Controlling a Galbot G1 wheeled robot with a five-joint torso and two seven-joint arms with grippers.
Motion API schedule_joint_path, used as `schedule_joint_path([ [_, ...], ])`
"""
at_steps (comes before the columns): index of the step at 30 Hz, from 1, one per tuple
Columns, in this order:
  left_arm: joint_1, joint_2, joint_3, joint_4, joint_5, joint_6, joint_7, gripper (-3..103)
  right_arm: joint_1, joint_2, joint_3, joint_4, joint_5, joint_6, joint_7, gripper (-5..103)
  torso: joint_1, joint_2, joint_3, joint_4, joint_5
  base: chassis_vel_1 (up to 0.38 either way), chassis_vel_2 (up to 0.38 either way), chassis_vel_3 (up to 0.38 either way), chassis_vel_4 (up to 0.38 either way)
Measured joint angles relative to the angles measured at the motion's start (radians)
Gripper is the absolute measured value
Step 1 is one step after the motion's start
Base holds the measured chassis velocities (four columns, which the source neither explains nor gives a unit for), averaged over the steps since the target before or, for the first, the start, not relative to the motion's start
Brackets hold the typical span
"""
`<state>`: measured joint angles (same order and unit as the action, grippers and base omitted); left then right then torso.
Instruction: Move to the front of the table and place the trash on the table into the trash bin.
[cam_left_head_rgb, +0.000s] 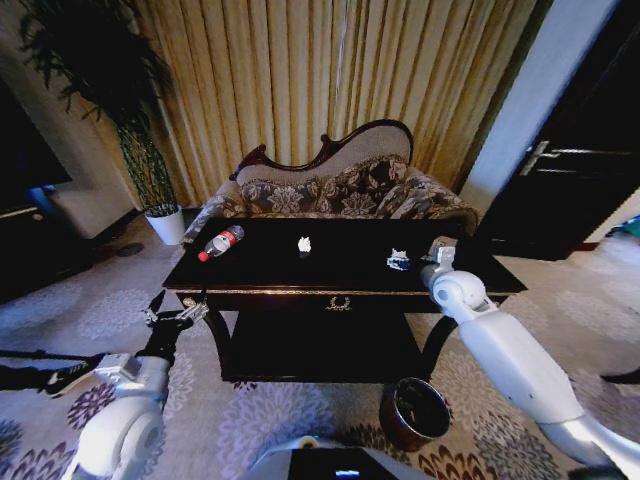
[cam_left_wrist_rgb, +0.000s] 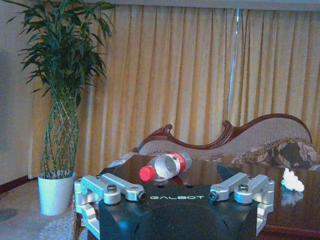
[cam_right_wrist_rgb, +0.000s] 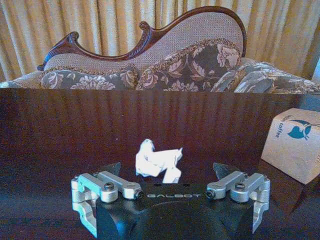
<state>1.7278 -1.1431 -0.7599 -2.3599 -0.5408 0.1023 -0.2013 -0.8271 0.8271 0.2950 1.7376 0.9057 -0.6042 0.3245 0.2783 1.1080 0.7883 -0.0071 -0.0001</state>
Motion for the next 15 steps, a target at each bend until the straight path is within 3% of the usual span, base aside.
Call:
schedule_joint_path([
  [7,0.0,0.007,-0.005,-0.004,-0.001,-0.005,0.0,100,-0.003,0.002,0.002,-0.004,-0.002,0.0,0.0,100,0.0,0.0,0.0,0.0,0.0,0.0,0.0,0.0,0.0],
  [9,0.003,0.004,-0.003,-0.005,-0.001,-0.005,0.007,100,-0.009,0.002,0.002,-0.003,-0.005,0.002,0.0,84,0.0,0.0,0.0,0.0,0.0,0.0,0.0,0.0,0.0],
  [11,0.004,0.003,-0.003,-0.006,-0.001,-0.005,0.009,100,-0.011,0.002,0.003,-0.003,-0.005,0.003,0.0,84,0.0,0.0,0.0,0.0,0.0,0.0,0.0,0.0,0.0],
  [13,0.004,0.002,-0.001,-0.007,-0.001,-0.005,0.012,100,-0.015,0.002,0.004,-0.001,-0.006,0.003,0.0,79,0.0,0.0,0.0,0.0,0.0,0.0,0.0,0.0,0.0],
  [14,0.004,0.002,0.0,-0.008,-0.001,-0.006,0.012,100,-0.019,0.002,0.006,0.0,-0.007,0.004,0.0,68,0.0,0.0,0.0,0.0,0.0,0.0,0.0,0.0,0.0],
  [15,0.004,0.002,0.0,-0.01,-0.001,-0.006,0.012,100,-0.02,0.001,0.006,0.0,-0.007,0.004,0.0,68,0.0,0.0,0.0,0.0,0.0001,0.0,0.0,0.0,0.0],
])
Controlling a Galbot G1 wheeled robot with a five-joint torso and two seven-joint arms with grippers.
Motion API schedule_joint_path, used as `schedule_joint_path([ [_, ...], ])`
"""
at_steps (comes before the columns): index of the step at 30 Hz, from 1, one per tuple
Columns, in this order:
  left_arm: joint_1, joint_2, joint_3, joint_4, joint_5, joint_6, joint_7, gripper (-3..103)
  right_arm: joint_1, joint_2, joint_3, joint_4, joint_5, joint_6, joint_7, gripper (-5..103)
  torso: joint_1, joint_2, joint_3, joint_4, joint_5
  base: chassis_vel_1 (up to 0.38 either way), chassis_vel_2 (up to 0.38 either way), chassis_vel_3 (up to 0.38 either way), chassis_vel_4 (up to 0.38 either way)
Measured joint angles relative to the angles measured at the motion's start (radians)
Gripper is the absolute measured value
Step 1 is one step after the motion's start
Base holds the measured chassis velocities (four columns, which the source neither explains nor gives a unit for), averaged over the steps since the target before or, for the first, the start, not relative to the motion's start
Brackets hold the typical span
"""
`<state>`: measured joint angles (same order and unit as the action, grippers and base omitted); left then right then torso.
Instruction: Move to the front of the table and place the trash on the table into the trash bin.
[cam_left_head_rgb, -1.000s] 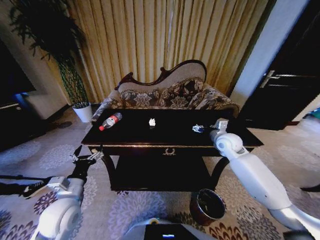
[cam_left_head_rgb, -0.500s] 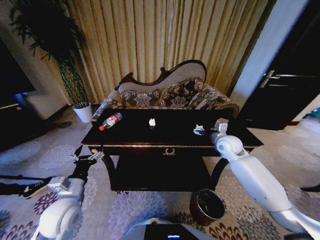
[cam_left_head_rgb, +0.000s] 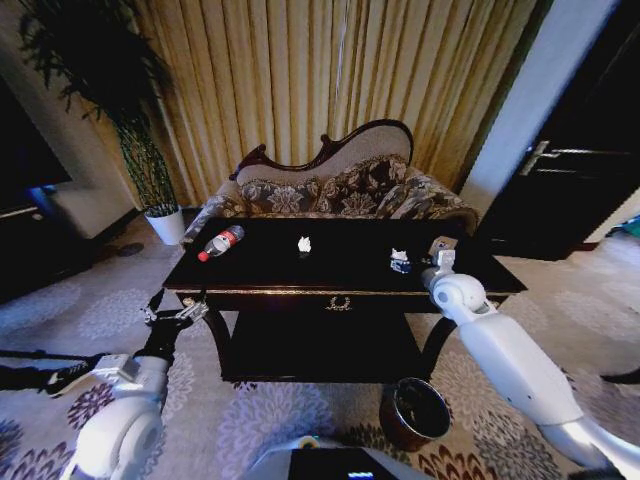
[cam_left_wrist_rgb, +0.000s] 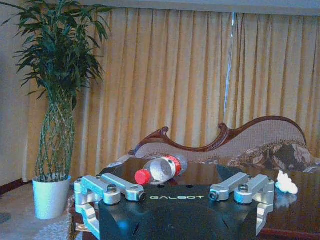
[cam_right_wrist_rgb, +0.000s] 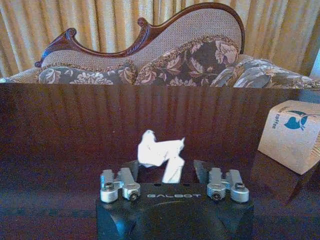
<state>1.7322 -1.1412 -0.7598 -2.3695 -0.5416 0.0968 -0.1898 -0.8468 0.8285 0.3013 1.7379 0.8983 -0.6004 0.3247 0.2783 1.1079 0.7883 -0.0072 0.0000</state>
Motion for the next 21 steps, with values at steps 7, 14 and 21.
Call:
schedule_joint_path([
  [7,0.006,-0.002,0.003,-0.01,0.0,0.0,0.002,100,-0.007,-0.004,0.004,0.009,-0.001,0.004,0.0,41,0.0,0.0,0.0,0.0,0.0,0.0,0.0,0.0,0.0],
  [14,0.009,-0.002,0.001,-0.011,0.002,0.0,0.003,100,-0.016,-0.006,0.014,0.025,0.002,0.018,0.0,14,0.0,0.0,0.0,0.0001,0.0,0.0,0.0,0.0,0.0],
  [21,0.013,-0.008,0.011,-0.012,0.008,0.0,0.006,100,-0.024,-0.008,0.025,0.039,0.007,0.037,0.0,0,0.0,0.0,0.0,0.0,-0.0001,0.0,0.0,0.0,0.0],
])
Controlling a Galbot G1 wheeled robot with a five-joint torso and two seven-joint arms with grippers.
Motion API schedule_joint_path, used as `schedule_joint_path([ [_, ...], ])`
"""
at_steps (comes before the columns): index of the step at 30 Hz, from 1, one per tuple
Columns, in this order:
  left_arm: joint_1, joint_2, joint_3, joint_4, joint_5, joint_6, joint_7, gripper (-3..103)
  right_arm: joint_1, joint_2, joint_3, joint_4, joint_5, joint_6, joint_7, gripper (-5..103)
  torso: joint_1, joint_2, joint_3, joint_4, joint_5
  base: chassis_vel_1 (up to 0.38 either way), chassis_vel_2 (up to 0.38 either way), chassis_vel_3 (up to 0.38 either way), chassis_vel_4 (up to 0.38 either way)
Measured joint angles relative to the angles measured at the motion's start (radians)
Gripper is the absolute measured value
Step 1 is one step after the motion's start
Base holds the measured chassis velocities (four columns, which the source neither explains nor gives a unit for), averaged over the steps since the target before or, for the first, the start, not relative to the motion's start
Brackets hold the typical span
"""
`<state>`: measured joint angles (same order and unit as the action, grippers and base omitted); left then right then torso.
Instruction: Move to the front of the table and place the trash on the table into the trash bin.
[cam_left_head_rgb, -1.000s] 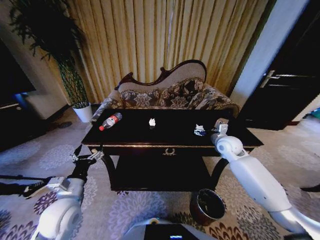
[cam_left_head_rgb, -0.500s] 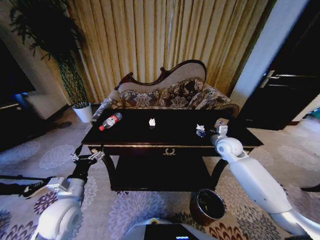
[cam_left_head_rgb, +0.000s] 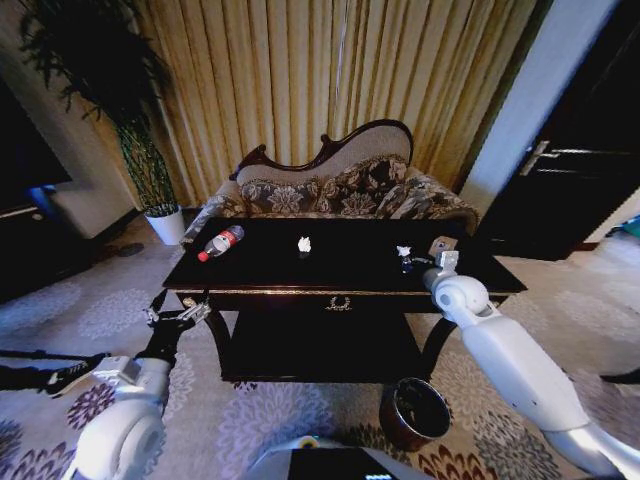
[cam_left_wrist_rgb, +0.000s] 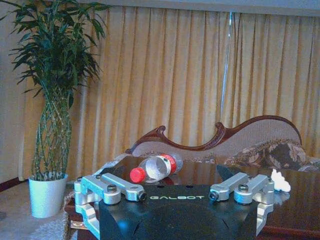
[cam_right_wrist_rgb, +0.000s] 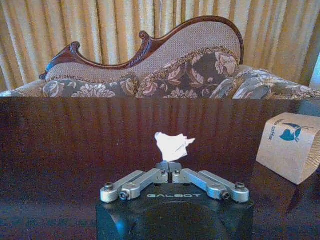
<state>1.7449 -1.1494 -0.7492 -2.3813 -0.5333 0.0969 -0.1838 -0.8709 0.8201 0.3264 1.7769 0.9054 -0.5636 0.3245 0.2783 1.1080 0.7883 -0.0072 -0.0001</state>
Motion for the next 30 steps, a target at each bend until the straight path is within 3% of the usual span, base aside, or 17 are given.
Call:
schedule_joint_path([
  [8,0.0,0.0,0.0,0.0,0.0,0.0,0.0,100,-0.006,-0.001,0.023,0.024,0.016,0.025,0.0,0,0.0,0.0,0.0,0.0001,0.0,0.0,0.0,0.0,0.0],
  [13,-0.007,-0.003,-0.002,0.004,0.0,0.0,0.0,100,-0.041,-0.006,0.063,0.072,0.009,0.107,-0.01,0,0.0,0.0,0.0,0.0,0.0,0.0,0.0,0.0,0.0],
  [18,-0.021,-0.013,-0.017,0.011,0.001,-0.001,0.0,100,-0.151,0.02,0.126,0.133,-0.149,0.249,-0.029,0,0.0,0.0,0.0,0.0001,0.0,0.0,0.0,0.0,0.0],
  [30,-0.035,0.0,-0.075,0.013,-0.03,-0.003,-0.004,100,-0.354,0.083,0.269,0.265,-0.254,0.291,-0.072,0,0.0,0.0,0.0,-0.0001,0.0,0.0,0.0,0.0,0.0],
])
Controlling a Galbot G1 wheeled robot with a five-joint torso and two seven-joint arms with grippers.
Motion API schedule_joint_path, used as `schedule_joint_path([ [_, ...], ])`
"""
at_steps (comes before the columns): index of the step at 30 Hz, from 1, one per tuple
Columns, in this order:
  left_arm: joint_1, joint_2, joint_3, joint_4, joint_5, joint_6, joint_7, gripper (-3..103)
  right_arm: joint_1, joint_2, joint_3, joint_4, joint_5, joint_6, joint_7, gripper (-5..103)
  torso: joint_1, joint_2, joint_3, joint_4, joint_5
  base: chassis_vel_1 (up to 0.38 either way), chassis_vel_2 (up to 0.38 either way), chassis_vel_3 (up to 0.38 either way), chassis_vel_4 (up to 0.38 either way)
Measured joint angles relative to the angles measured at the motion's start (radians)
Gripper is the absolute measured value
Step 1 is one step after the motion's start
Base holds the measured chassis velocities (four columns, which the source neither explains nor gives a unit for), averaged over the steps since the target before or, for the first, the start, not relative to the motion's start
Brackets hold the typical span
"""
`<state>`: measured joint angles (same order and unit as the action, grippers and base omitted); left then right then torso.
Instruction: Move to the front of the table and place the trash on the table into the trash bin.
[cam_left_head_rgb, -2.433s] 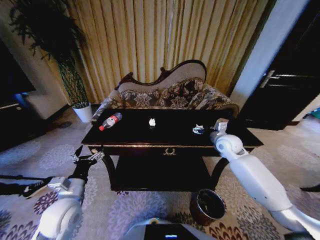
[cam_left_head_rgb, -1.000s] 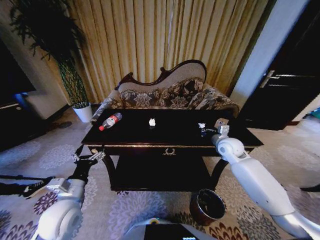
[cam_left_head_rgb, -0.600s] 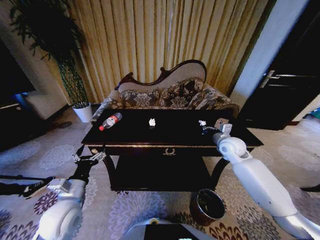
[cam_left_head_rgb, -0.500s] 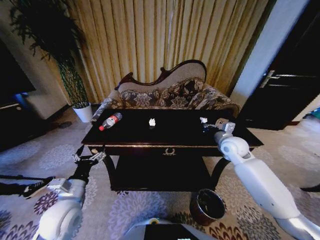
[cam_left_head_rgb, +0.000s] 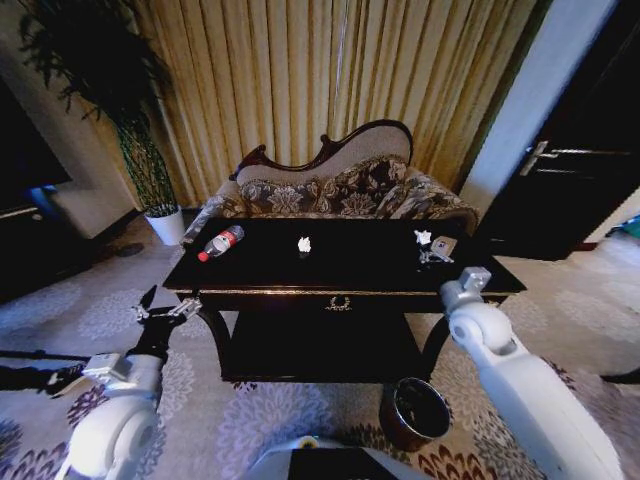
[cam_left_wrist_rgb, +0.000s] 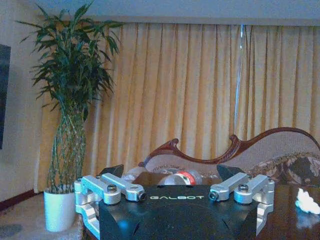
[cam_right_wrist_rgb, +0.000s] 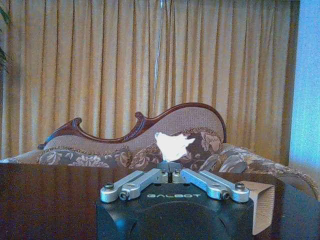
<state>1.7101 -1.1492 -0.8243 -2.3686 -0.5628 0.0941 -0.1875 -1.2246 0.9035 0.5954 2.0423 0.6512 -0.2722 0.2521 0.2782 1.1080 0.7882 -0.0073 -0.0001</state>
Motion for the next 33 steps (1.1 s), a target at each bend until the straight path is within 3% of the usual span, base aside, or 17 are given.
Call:
schedule_joint_path([
  [5,-0.004,0.021,-0.029,-0.007,-0.022,0.012,-0.003,100,-0.021,0.005,0.02,0.018,-0.001,-0.009,-0.001,0,0.0,0.0,0.0,0.0002,0.0,0.0,0.0,0.0,0.0],
  [14,-0.003,0.05,-0.081,-0.033,-0.07,0.083,-0.024,100,-0.045,0.007,0.037,0.026,-0.001,-0.022,-0.001,0,0.0,0.0,0.0,0.0,0.0,0.0,0.0,0.0,0.0],
  [33,0.012,0.058,-0.079,-0.048,-0.077,0.087,-0.033,100,-0.057,0.035,0.04,0.027,-0.016,-0.024,-0.008,0,0.0,0.0,0.0,0.0002,0.0001,0.071,-0.072,-0.075,0.063],
])
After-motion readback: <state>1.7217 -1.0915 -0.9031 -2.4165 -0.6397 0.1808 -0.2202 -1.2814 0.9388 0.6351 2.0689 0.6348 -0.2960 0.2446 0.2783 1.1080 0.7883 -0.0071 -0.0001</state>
